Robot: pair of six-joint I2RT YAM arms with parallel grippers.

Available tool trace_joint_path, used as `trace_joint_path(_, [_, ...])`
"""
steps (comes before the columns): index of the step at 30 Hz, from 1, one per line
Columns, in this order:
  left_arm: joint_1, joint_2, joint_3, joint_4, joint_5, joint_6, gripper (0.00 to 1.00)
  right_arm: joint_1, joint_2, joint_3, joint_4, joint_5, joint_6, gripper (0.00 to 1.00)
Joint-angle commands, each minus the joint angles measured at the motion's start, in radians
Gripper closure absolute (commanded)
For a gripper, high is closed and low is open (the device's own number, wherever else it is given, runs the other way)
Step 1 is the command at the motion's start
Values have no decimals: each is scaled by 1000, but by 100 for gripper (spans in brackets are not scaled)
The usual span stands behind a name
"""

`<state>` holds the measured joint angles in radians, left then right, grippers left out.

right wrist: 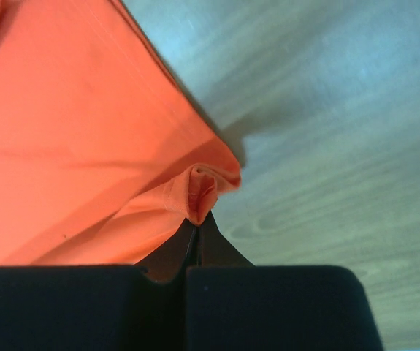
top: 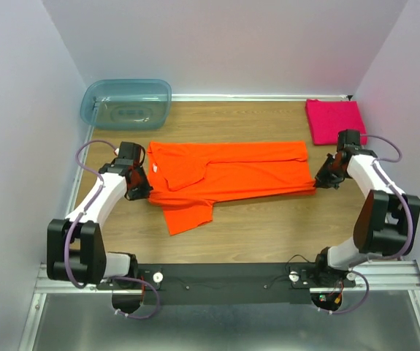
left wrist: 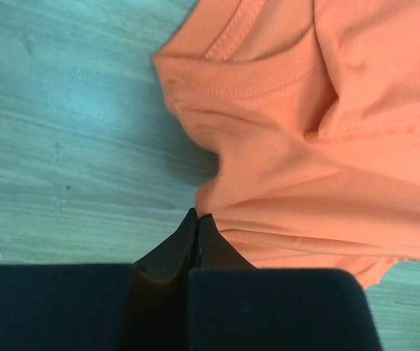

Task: Fold and stack the t-shirts
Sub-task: Fold the tshirt

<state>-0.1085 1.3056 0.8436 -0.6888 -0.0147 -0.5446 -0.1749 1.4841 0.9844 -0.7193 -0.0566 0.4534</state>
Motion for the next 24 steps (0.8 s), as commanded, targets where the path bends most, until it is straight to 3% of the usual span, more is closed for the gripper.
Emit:
trace_joint_path(1, [33,50,51,35,-33,40,99,5,94,89,47,-18,-21,99])
trace_joint_path(18, [62,254,160,112,-1,68,99,49,292,198,95,4,2,99])
trace_joint_path(21, [64,277,163,123,4,67,97,49,311,188,109,4,10,95])
trace_joint_path(24, [66,294,175,138,4,64,87,49,312,174,129,8,14,92])
